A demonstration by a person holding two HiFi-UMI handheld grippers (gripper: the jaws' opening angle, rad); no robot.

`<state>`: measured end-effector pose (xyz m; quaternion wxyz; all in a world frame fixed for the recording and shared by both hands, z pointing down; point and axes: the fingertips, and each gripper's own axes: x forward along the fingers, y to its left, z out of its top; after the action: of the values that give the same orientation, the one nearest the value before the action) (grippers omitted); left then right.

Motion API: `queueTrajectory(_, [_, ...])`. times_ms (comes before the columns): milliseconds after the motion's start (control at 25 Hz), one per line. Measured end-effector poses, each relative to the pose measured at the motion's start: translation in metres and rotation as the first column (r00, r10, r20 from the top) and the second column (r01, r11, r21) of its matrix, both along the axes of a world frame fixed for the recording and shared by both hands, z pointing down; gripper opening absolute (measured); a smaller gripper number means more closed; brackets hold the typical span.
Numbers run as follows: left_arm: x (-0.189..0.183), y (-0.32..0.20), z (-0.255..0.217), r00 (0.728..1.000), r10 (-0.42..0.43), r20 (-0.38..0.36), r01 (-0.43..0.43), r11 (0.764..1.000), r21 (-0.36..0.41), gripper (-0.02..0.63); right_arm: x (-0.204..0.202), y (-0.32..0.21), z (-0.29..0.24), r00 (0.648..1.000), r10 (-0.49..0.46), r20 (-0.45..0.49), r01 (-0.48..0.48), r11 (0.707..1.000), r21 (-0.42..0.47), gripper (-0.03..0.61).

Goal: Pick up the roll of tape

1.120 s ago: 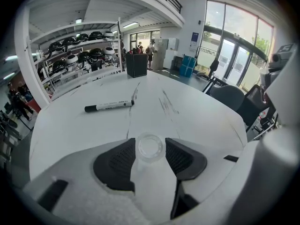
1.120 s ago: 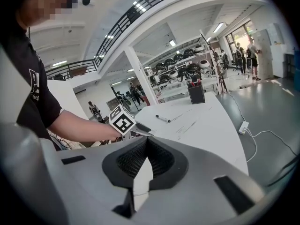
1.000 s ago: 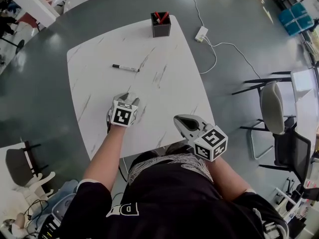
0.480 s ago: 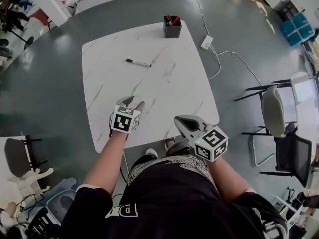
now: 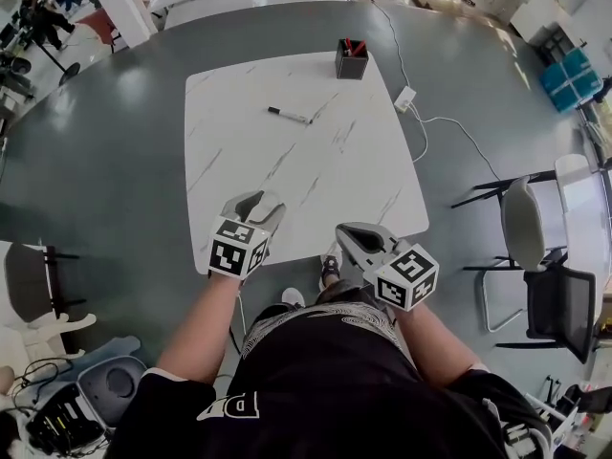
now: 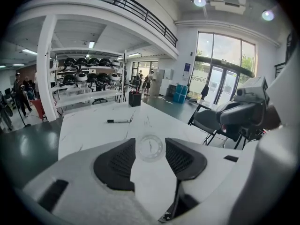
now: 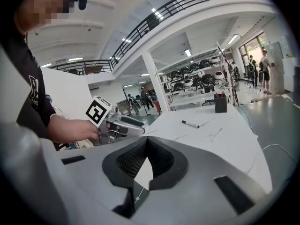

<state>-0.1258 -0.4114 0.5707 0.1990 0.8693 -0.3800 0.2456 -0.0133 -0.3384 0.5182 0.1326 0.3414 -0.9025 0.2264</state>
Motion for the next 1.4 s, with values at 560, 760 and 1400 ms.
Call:
queueTrajectory(560, [-0.031, 0.078, -0.073, 0.996, 0.03, -0.089, -0.021, 0.995, 0.095, 0.21, -0.043, 0.041, -0.038, 0.999, -0.026, 0.035, 0.023, 0.997, 0.073, 0.003])
queueTrajectory(760, [-0.029, 0.111, -0.085, 0.994, 0.025, -0.109, -0.013, 0.994, 0.11, 0.21, -0.044, 0.047, -0.041, 0.999, -0.032, 0.035, 0.028, 0.995, 0.097, 0.003])
queueTrajectory(1400, [0.032, 0.182, -0.113, 0.985, -0.076, -0.154, 0.098, 0.986, 0.139, 0.21, 0.034, 0.112, -0.069, 0.992, -0.086, 0.089, 0.076, 0.992, 0.104, 0.003])
